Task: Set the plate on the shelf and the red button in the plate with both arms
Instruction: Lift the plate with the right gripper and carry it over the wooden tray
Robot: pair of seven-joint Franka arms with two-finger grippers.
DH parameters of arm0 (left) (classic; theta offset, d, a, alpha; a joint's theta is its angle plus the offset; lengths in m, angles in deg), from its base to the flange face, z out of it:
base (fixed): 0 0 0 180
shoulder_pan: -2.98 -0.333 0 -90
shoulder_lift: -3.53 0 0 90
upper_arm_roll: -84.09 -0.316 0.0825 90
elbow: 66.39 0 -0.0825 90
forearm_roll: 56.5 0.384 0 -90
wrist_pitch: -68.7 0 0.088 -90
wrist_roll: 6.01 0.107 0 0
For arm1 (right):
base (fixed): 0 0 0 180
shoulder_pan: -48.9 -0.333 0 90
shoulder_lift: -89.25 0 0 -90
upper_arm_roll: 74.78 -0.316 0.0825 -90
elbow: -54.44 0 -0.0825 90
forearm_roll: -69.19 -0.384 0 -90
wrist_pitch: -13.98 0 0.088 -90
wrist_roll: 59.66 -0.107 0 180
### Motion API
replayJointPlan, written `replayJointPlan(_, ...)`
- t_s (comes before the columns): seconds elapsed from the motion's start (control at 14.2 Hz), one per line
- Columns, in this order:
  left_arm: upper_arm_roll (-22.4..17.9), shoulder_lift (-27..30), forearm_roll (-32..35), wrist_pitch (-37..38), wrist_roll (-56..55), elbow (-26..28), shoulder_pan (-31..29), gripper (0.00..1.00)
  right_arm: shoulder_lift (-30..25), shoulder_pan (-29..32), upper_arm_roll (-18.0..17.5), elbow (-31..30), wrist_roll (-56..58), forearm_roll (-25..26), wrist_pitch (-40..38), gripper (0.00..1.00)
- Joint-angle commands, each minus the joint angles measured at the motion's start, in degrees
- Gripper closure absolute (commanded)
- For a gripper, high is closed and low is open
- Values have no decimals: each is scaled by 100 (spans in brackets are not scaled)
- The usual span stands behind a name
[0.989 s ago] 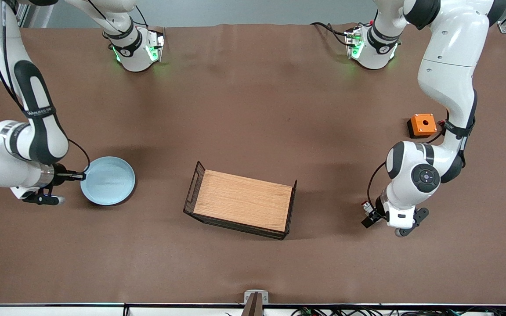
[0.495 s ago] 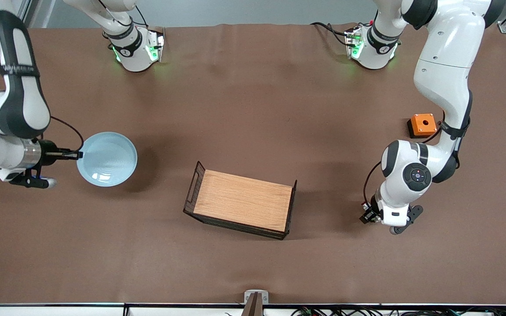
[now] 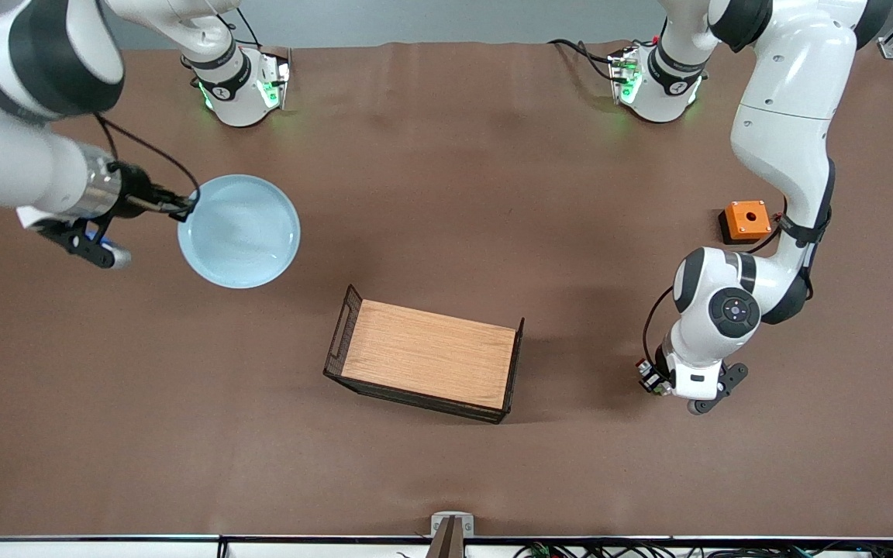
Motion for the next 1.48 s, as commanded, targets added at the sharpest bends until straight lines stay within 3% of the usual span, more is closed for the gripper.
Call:
replayJointPlan(0.0, -21, 142, 197, 1373, -96, -714, 39, 89, 111, -713, 69, 524, -1872, -257, -67, 100)
replayJointPlan(0.21, 23, 229, 188, 2432, -104, -1323, 47, 89, 155, -1390, 69, 789, -3692, -311, 379, 100)
replayJointPlan(0.49, 32, 633, 179, 3005, -104, -1394, 231, 89, 348, -1918, 77, 798, -5785, -294, 1434, 100)
replayJointPlan(0.85, -38, 740, 302, 3945, -131, -2018, 670, 89, 1067, -2401, 86, 1113, -8071, -232, 2638, 100)
replayJointPlan(1.13, 5, 967, 294, 3999, -166, -2044, 680, 89, 1779, -2666, 86, 1658, -8830, -21, 2885, 100)
replayJointPlan(1.41, 76, 1214, 31, 3981, -323, -2062, 672, 89, 2097, -2772, 104, 1747, -8919, -3, 3369, 100)
